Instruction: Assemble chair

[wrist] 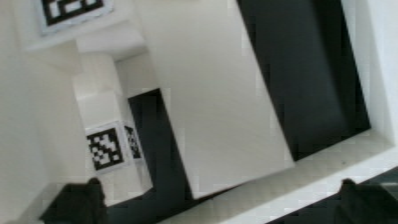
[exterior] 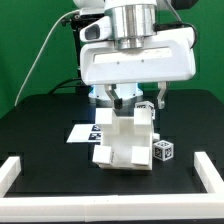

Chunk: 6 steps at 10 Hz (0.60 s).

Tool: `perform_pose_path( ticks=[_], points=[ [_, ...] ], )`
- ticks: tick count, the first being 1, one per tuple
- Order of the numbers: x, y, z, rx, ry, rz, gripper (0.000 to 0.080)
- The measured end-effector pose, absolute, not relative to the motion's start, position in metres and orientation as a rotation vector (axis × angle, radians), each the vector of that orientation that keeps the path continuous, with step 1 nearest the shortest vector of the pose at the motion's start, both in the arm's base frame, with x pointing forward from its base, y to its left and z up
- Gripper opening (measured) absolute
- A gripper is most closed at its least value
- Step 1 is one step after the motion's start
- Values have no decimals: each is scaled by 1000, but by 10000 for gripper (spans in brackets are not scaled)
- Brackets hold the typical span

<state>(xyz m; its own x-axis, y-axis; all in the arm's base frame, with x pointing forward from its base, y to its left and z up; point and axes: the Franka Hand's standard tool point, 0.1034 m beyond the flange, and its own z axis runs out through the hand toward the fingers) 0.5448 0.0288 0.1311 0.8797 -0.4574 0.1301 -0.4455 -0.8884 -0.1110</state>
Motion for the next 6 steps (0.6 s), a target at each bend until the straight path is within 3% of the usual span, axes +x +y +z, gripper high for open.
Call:
perform_pose_path(
  ticks=[4,6],
  points=[
    [540,36,130,-3009,609,-233,649],
    [534,22,137,-3034,485,-241,649]
  ],
)
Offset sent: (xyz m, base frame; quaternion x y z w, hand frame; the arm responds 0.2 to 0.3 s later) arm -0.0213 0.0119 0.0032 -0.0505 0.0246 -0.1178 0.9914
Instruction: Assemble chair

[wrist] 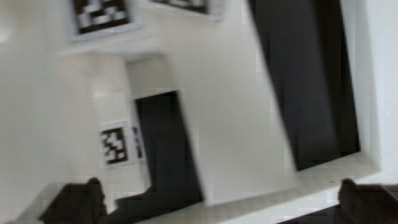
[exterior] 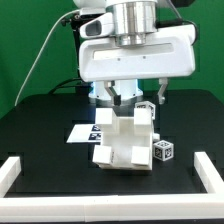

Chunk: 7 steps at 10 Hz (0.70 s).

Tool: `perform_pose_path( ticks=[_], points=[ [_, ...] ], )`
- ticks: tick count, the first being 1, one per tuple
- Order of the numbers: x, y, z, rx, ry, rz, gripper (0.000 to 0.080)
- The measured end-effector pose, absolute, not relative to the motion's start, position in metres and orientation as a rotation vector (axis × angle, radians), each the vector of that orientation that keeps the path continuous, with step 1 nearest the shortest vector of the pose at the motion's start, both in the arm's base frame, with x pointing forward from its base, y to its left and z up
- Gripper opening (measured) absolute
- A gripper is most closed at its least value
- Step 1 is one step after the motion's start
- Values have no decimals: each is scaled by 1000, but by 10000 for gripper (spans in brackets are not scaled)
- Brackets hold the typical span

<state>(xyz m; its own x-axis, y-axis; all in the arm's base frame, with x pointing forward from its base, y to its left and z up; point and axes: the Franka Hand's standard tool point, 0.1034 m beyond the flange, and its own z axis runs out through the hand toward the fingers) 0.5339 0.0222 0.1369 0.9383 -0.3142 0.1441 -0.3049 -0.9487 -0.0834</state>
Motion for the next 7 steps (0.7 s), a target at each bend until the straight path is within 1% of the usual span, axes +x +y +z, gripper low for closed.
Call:
perform_pose_path(
  ticks=[2,4,5,7],
  points=[
    [533,9,132,-3070,349,-258,649],
    [537,7,129,-3077,346,-282,649],
    [542,8,128,-3081,342,-288,649],
    [566,7,125,-3096,330,-312,649]
  ],
)
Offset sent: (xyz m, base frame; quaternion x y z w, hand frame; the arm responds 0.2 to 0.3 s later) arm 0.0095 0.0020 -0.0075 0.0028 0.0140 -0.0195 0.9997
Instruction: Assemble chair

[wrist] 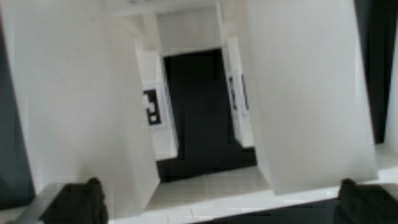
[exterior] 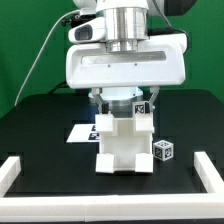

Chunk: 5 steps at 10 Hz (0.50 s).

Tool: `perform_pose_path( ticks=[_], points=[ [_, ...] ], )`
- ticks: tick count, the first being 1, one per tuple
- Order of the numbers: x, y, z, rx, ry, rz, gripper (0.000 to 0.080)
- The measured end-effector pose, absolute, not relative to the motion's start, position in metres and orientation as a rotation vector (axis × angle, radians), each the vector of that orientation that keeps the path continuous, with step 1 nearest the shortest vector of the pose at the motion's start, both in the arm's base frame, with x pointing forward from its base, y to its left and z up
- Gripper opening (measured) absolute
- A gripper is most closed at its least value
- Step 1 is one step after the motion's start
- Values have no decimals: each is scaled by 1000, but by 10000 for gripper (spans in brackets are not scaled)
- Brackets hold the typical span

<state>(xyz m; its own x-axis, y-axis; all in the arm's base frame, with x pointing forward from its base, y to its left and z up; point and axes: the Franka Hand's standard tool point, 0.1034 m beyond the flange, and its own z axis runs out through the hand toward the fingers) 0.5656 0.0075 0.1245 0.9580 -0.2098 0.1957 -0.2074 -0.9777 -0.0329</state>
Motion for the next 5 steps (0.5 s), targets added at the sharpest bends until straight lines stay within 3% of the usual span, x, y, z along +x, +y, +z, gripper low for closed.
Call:
perform_pose_path(
  ticks=[2,5],
  points=[
    [585,5,116,-3115,322,-328,649],
    [590,4,105,-3131,315,-328,649]
  ],
)
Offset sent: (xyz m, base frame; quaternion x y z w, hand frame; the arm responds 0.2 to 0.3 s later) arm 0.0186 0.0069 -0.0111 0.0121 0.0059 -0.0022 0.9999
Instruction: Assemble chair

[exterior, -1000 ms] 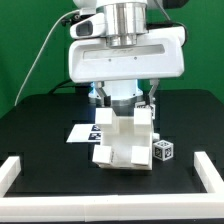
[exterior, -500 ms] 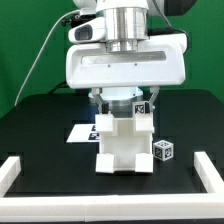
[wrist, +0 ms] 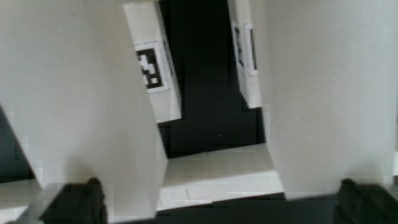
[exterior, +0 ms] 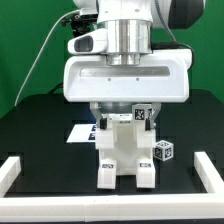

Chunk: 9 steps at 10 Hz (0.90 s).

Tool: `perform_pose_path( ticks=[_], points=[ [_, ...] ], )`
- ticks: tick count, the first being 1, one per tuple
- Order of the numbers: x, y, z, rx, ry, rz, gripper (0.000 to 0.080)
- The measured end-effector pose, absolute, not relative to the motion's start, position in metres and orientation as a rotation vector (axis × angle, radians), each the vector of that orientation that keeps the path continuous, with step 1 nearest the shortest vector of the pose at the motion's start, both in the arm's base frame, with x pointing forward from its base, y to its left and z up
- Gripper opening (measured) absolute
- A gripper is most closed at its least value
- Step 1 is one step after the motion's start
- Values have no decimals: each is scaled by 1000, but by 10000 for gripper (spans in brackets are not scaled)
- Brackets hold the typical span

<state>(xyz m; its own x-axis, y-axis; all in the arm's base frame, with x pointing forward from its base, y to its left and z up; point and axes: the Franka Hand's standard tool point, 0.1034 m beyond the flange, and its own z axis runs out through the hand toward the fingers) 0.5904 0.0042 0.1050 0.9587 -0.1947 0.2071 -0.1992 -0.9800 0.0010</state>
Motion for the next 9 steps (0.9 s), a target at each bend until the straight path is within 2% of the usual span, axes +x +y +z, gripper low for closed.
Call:
perform_pose_path(
  ticks=[5,7,9],
  points=[
    [590,3,100,3082,-310,322,649],
    [587,8,110,3104,-328,282,649],
    [574,20,128,3137,-445,194,649]
  ],
)
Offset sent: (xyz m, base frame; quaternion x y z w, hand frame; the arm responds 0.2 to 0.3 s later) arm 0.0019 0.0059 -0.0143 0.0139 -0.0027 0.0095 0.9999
